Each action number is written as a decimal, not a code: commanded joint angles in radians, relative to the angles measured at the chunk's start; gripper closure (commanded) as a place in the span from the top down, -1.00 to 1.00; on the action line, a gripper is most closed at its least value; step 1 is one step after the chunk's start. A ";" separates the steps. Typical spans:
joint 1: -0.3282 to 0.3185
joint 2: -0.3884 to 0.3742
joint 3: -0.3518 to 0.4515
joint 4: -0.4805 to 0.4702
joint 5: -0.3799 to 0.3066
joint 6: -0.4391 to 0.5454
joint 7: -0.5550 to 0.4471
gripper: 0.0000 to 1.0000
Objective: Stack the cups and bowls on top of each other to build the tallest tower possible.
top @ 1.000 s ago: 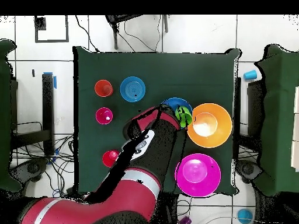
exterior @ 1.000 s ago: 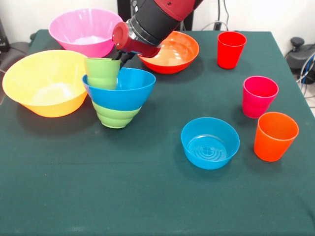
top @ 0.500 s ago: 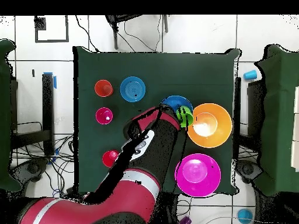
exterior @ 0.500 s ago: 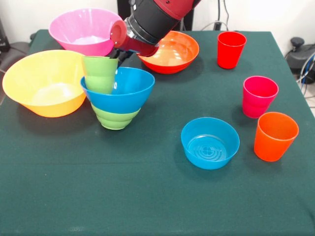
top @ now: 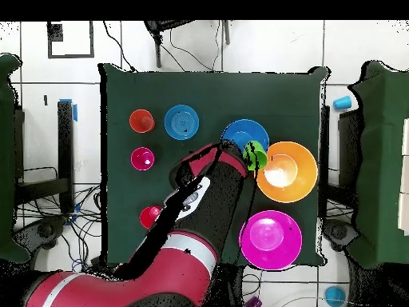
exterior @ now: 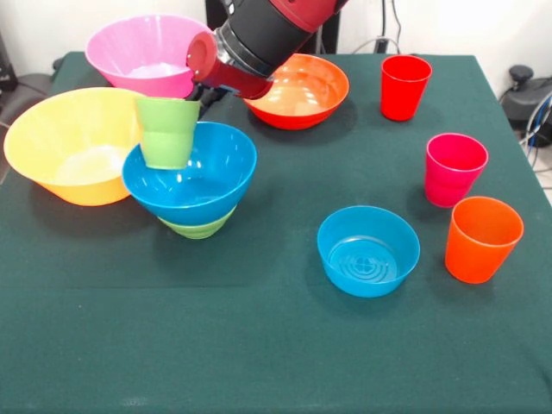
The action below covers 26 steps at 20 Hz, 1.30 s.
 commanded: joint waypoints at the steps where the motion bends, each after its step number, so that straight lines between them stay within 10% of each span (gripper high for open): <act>1: -0.035 0.021 0.141 -0.034 0.018 0.064 -0.013 -1.00; 13: -0.151 -0.033 0.337 0.057 0.088 0.029 -0.073 -1.00; 26: -0.172 -0.094 0.377 0.100 0.047 0.038 -0.063 -1.00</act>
